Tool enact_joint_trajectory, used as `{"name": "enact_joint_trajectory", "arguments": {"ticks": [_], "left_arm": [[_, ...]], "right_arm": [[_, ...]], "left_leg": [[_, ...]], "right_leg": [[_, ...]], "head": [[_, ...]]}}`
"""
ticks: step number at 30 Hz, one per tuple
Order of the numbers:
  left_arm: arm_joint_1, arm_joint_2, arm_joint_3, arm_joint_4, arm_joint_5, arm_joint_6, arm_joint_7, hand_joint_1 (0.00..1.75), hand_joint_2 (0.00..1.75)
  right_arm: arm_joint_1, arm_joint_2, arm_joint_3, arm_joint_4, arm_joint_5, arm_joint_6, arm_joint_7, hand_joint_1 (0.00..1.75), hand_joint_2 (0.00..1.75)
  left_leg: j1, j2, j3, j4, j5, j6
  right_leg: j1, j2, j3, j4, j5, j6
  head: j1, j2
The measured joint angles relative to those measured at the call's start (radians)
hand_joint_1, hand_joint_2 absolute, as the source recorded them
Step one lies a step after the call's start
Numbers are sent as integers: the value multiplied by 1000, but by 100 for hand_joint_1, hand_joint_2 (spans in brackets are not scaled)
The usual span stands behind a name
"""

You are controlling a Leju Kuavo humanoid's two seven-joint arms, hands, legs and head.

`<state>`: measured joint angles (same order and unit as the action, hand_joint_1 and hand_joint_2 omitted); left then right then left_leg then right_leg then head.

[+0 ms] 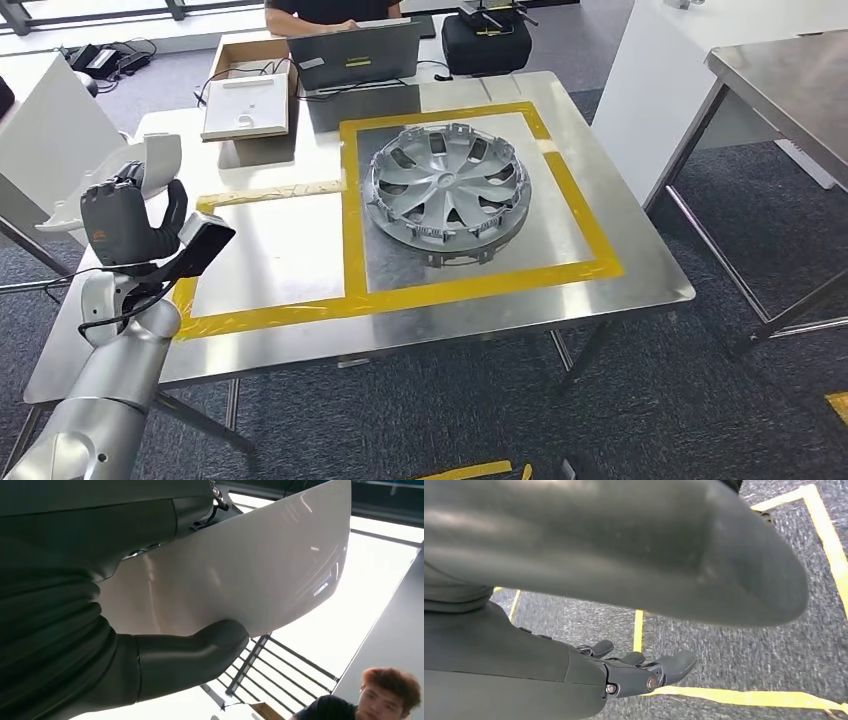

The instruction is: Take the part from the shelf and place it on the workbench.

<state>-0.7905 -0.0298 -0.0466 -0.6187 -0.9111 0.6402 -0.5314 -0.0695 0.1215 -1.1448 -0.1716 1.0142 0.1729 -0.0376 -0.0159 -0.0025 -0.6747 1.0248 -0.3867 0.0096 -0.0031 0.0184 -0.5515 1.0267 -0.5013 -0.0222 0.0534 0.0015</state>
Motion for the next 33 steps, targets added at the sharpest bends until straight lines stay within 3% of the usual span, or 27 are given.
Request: {"name": "enact_joint_trajectory", "arguments": {"ticks": [2,4,10,16,31,33], "left_arm": [[-26,-4,-12,53,-31,-3,24,175,175],[-48,-12,-35,103,-76,1,52,175,175],[-57,-75,-110,202,-152,12,101,175,175],[-30,-124,-168,255,-197,6,112,175,175],[-18,-136,-209,292,-209,-10,95,175,175],[-17,-140,-218,293,-216,-12,85,87,175]], "right_arm": [[0,-3,4,0,5,5,-3,0,0],[1,-5,6,0,8,6,-6,0,0],[-3,-9,9,0,15,5,4,0,0],[-2,-11,13,0,29,7,-1,0,0],[-1,-12,30,0,41,7,-14,0,0],[-1,-13,33,0,45,8,-16,0,0]], "left_leg": [[-2,-2,7,-13,10,-3],[-2,-5,9,-15,15,-6],[-4,-12,12,-15,3,10],[-5,-12,15,-15,-1,16],[-4,-11,20,-15,-1,15],[-4,-12,20,-16,-1,15]], "right_leg": [[1,2,1,-1,-7,6],[1,0,5,-4,-10,4],[1,-5,22,-26,-16,10],[-1,-6,27,-33,-17,21],[-1,-7,31,-33,-17,25],[-1,-7,31,-33,-17,25]], "head": [[-2,0],[-2,0],[-1,0],[-2,0],[-2,0],[-2,0]]}}
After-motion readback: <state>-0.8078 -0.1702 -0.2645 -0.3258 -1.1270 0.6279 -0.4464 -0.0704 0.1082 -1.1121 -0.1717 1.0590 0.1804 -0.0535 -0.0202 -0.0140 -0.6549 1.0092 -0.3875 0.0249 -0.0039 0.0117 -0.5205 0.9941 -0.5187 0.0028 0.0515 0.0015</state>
